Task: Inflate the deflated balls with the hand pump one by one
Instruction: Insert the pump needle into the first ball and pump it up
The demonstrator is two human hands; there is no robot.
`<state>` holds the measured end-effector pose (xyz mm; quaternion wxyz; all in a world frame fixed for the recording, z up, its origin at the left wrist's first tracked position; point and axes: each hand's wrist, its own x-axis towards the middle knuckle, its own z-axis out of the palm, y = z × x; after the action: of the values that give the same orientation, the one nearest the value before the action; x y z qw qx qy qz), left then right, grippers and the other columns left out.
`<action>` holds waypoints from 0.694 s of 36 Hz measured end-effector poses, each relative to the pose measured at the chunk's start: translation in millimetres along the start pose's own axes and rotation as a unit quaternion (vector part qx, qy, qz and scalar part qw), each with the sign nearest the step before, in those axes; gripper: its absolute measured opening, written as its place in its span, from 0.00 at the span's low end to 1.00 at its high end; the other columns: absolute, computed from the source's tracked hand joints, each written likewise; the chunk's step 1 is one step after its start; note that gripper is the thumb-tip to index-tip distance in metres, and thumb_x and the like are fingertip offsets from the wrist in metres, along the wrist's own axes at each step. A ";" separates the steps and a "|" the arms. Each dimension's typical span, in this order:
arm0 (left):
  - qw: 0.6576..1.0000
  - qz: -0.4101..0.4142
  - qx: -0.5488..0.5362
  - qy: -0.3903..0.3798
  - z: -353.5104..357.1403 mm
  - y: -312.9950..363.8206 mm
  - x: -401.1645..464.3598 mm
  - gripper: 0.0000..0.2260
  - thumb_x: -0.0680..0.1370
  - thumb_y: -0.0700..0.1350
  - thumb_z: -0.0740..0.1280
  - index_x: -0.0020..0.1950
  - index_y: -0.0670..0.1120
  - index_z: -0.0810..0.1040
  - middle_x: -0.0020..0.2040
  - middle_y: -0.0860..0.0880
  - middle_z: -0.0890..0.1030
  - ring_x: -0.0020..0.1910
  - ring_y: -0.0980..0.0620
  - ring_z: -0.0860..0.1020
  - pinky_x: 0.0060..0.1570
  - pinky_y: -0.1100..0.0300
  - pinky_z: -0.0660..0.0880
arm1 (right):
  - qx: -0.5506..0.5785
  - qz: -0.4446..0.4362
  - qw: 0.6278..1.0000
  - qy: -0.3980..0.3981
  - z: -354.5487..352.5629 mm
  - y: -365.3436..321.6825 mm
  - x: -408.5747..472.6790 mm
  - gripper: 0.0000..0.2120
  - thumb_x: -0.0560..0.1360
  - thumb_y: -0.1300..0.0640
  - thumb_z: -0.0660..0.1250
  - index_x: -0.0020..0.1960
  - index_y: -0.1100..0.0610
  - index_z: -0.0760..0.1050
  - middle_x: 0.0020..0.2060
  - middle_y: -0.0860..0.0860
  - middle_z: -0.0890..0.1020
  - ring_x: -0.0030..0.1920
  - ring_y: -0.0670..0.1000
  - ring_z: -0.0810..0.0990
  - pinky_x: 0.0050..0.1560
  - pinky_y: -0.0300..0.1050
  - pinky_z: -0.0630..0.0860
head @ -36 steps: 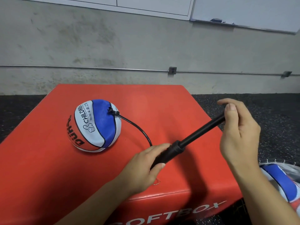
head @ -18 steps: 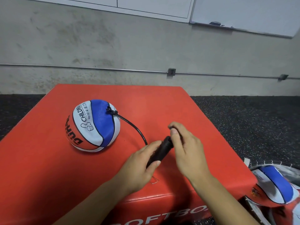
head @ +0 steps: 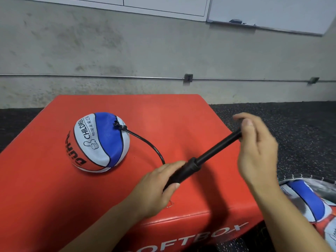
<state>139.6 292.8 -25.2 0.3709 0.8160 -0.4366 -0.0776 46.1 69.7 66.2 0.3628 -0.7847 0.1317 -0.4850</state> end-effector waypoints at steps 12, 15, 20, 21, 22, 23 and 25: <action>1.000 -0.007 -0.012 0.009 0.6 -4.9 -3.9 0.27 0.82 0.45 0.65 0.78 0.65 0.63 0.68 0.62 0.77 0.66 0.60 0.78 0.67 0.50 0.76 | 0.017 0.006 1.000 0.003 25.7 -8.6 -11.6 0.13 0.85 0.53 0.57 0.56 0.53 0.80 0.40 0.45 0.79 0.39 0.45 0.74 0.45 0.45 0.71; 0.999 -0.013 -0.024 0.022 0.5 -8.5 -5.1 0.27 0.81 0.46 0.65 0.78 0.64 0.64 0.67 0.62 0.77 0.66 0.60 0.77 0.67 0.50 0.76 | -0.010 0.003 0.999 -0.051 44.1 -8.5 -26.7 0.13 0.85 0.51 0.57 0.57 0.51 0.80 0.43 0.42 0.81 0.43 0.44 0.78 0.48 0.46 0.74; 0.999 -0.012 -0.035 0.038 -0.6 -10.0 -4.4 0.27 0.81 0.43 0.67 0.77 0.63 0.65 0.66 0.64 0.77 0.65 0.61 0.77 0.66 0.51 0.76 | -0.068 0.000 0.988 -0.141 62.1 -3.7 -48.2 0.16 0.84 0.43 0.53 0.60 0.46 0.78 0.48 0.43 0.83 0.49 0.50 0.83 0.52 0.54 0.78; 0.999 -0.010 -0.036 0.039 -0.4 -9.7 -4.1 0.27 0.81 0.43 0.67 0.77 0.63 0.65 0.66 0.64 0.77 0.65 0.61 0.77 0.66 0.51 0.77 | -0.079 0.002 0.985 -0.155 63.7 -2.7 -51.7 0.16 0.84 0.42 0.53 0.60 0.45 0.77 0.48 0.42 0.83 0.48 0.50 0.83 0.51 0.55 0.78; 0.999 -0.008 -0.038 0.038 -0.2 -9.6 -3.7 0.27 0.81 0.43 0.67 0.77 0.62 0.66 0.66 0.64 0.77 0.65 0.60 0.77 0.66 0.50 0.77 | -0.087 0.004 0.982 -0.167 64.8 -1.5 -54.5 0.16 0.84 0.41 0.52 0.60 0.44 0.76 0.46 0.41 0.83 0.47 0.50 0.82 0.50 0.55 0.78; 0.999 -0.007 -0.038 0.038 0.2 -9.7 -2.9 0.27 0.81 0.43 0.66 0.77 0.62 0.66 0.66 0.63 0.77 0.65 0.60 0.77 0.66 0.50 0.77 | -0.091 0.005 0.981 -0.173 64.9 -0.5 -56.4 0.15 0.84 0.41 0.52 0.60 0.43 0.75 0.46 0.41 0.82 0.47 0.51 0.82 0.49 0.55 0.77; 0.999 -0.007 -0.037 0.035 0.5 -9.8 -1.6 0.27 0.81 0.44 0.66 0.77 0.63 0.65 0.66 0.63 0.77 0.65 0.60 0.77 0.65 0.50 0.77 | -0.094 0.006 0.980 -0.177 63.9 0.8 -57.0 0.16 0.83 0.39 0.51 0.61 0.42 0.74 0.45 0.42 0.82 0.46 0.51 0.82 0.49 0.55 0.77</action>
<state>144.8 297.1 -32.4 0.4152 0.8070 -0.4144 -0.0675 72.7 129.1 10.7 0.3083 -0.8878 0.1151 -0.3218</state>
